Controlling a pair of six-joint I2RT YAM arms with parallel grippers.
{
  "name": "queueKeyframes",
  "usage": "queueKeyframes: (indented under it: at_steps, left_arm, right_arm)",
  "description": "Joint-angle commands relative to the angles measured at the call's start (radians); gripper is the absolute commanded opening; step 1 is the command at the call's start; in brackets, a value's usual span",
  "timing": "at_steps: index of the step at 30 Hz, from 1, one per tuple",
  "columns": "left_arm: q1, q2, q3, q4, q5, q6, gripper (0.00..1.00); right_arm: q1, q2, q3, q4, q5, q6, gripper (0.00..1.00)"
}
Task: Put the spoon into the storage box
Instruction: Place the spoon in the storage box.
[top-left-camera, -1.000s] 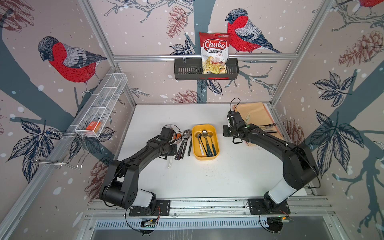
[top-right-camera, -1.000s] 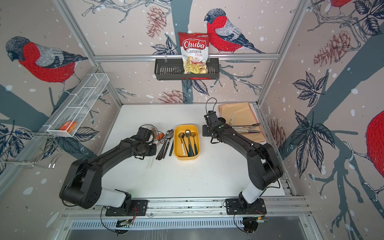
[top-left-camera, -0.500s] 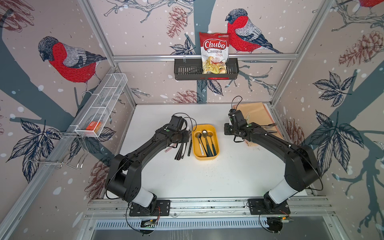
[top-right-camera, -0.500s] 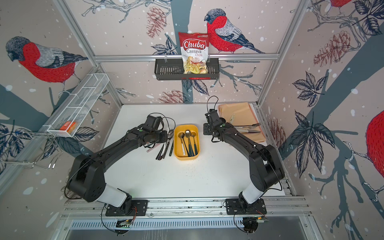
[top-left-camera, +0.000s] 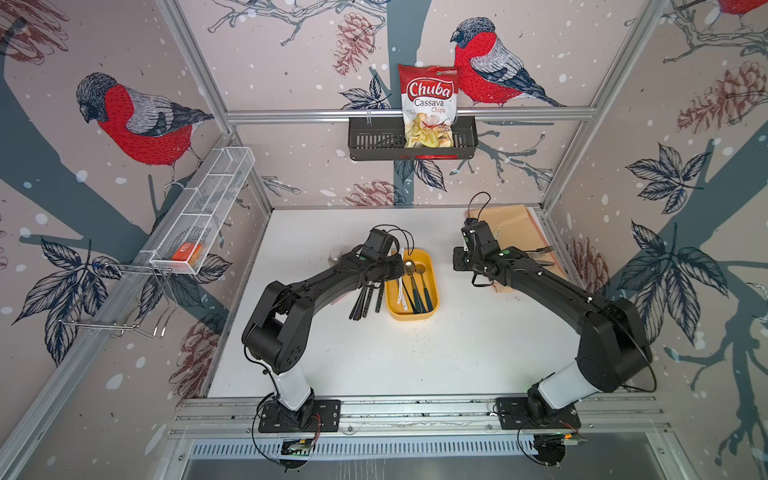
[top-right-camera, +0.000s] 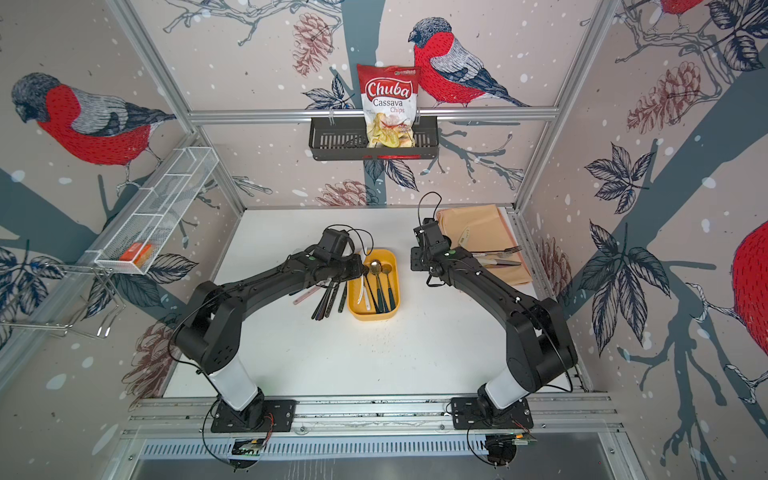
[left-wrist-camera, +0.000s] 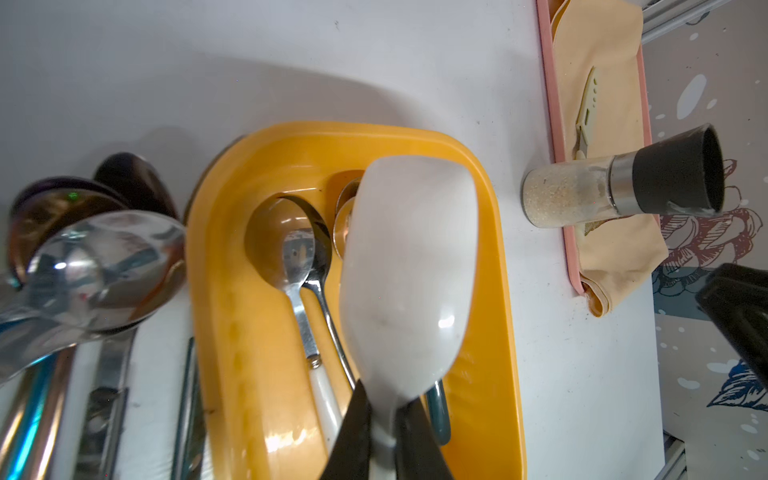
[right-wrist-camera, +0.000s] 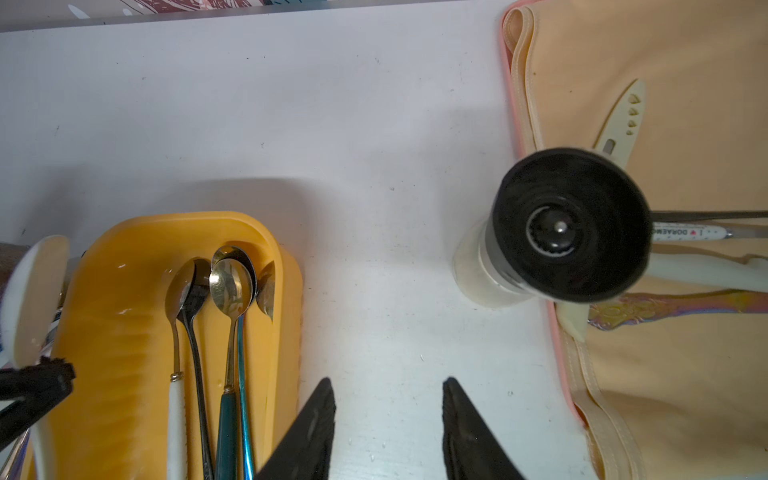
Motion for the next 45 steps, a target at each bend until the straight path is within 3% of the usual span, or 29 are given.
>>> queueKeyframes:
  at_steps: [1,15,29,38,45]
  left_arm:
    - [-0.01,0.039,0.017,0.062,-0.003,-0.046,0.05]
    - [-0.035,0.15,0.068,0.025,-0.045,-0.072,0.08]
    - [-0.046,0.128,0.074,0.009,-0.073,-0.038,0.34]
    - [-0.051,-0.03,0.091,-0.071,-0.2,0.091,0.38]
    - [-0.031,-0.181,0.056,-0.2,-0.336,0.254,0.47]
  right_arm:
    - [0.0,-0.017,-0.013,-0.02,0.023,0.011,0.44]
    - [0.023,-0.03,-0.053,-0.009,0.001,0.027,0.44]
    - [0.069,0.033,-0.067,0.054,-0.074,0.052,0.46]
    - [0.088,0.115,-0.028,0.105,-0.154,0.031,0.46]
    - [0.101,0.185,0.008,0.127,-0.172,0.015,0.47]
